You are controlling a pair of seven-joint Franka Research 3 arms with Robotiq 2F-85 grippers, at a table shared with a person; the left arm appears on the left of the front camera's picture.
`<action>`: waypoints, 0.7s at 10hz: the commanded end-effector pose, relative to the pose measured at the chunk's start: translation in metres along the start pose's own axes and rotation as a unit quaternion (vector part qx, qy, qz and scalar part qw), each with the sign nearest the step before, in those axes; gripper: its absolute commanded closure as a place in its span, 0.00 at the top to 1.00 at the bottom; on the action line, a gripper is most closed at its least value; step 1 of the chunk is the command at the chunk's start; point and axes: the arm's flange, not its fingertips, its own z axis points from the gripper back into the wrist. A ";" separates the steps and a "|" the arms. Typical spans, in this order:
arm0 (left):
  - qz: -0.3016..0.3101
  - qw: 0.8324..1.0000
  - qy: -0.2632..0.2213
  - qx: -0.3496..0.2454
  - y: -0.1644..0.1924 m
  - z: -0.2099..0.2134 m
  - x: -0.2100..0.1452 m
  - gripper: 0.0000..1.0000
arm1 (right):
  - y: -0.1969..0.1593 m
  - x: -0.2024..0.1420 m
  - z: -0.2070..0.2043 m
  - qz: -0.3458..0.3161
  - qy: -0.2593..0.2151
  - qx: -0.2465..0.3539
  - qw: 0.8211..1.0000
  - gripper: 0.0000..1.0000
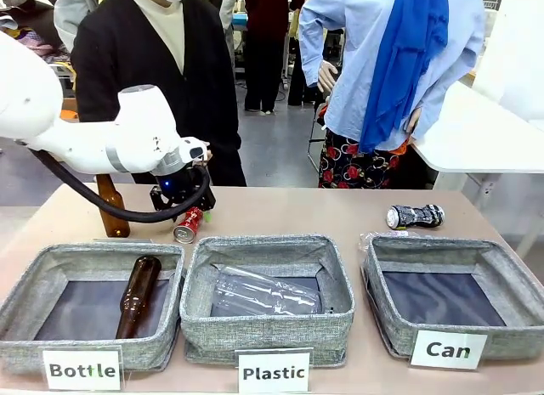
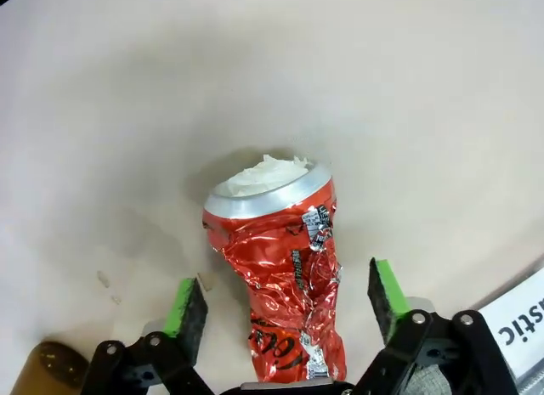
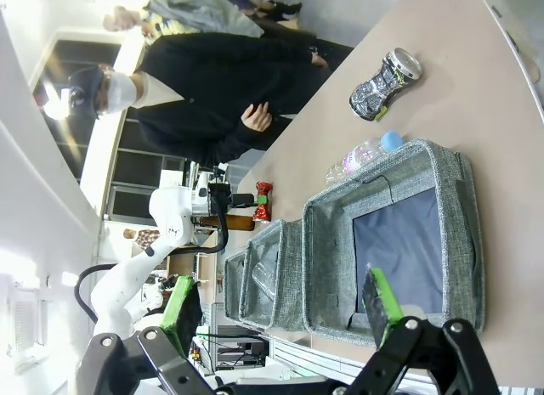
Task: Sort the can waste into the basket.
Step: Pick up the can waste from the table and place it in the right Fabric basket.
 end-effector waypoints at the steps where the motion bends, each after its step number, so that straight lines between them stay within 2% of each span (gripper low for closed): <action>1: 0.008 1.000 0.001 0.017 -0.003 0.005 0.006 0.40 | 0.000 0.003 0.000 0.012 -0.008 0.012 1.000 1.00; 2: 0.010 1.000 0.004 0.019 -0.003 0.004 0.006 0.00 | 0.000 0.003 0.000 0.012 -0.008 0.012 1.000 1.00; 4: 0.013 1.000 0.011 0.023 0.001 -0.001 0.005 0.00 | 0.000 0.003 0.000 0.012 -0.008 0.012 1.000 1.00; 5: 0.014 1.000 0.012 0.023 0.001 -0.001 0.005 0.13 | 0.000 0.003 0.000 0.012 -0.008 0.012 1.000 1.00; 6: 0.013 1.000 0.013 0.023 0.000 -0.001 0.005 0.04 | 0.000 0.003 0.000 0.012 -0.008 0.012 1.000 1.00; 7: 0.012 1.000 0.013 0.024 0.000 0.000 0.004 0.00 | 0.000 0.003 0.000 0.012 -0.008 0.012 1.000 1.00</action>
